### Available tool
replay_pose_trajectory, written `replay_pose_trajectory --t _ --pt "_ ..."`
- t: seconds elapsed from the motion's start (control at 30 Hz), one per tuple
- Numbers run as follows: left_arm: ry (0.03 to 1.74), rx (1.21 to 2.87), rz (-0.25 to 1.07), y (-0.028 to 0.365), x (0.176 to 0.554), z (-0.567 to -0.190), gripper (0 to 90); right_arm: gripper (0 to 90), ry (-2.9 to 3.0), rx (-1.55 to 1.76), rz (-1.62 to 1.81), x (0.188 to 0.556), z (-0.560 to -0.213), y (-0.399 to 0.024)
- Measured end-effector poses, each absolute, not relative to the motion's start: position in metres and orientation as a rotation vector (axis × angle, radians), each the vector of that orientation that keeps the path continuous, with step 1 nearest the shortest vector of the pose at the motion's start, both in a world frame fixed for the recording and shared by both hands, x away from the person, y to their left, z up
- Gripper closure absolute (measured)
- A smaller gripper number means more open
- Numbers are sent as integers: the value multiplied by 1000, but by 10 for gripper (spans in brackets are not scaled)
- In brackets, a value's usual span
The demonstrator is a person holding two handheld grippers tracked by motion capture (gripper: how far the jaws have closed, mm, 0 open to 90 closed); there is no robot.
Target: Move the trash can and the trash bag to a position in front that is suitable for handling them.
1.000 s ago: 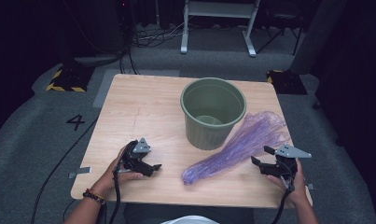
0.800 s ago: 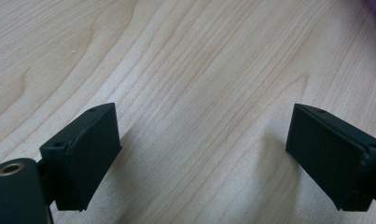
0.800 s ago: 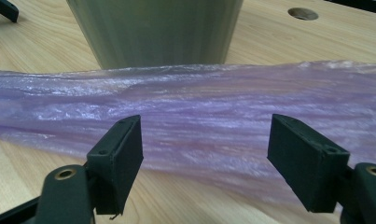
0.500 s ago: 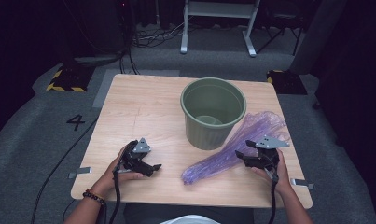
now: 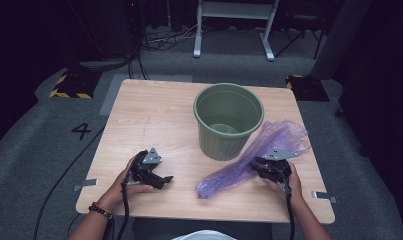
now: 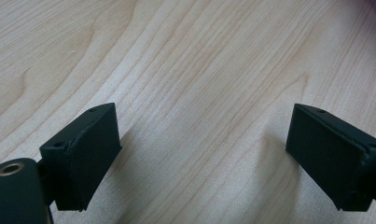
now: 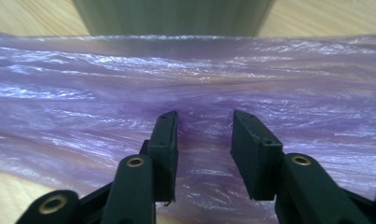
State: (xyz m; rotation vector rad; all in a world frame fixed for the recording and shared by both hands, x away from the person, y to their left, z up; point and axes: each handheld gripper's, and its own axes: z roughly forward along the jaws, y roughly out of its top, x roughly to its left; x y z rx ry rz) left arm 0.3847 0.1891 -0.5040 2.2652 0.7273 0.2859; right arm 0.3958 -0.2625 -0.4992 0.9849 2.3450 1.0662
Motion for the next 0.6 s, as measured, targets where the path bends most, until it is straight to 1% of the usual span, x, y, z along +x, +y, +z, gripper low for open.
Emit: replay_pose_trajectory --t 0.17,0.6 --pt "727 2265 286 189 385 -504 97 613 2357 1000 1083 397 -501 -266" --pt "727 2265 286 189 385 -504 97 576 2351 1045 1102 399 -502 -277"
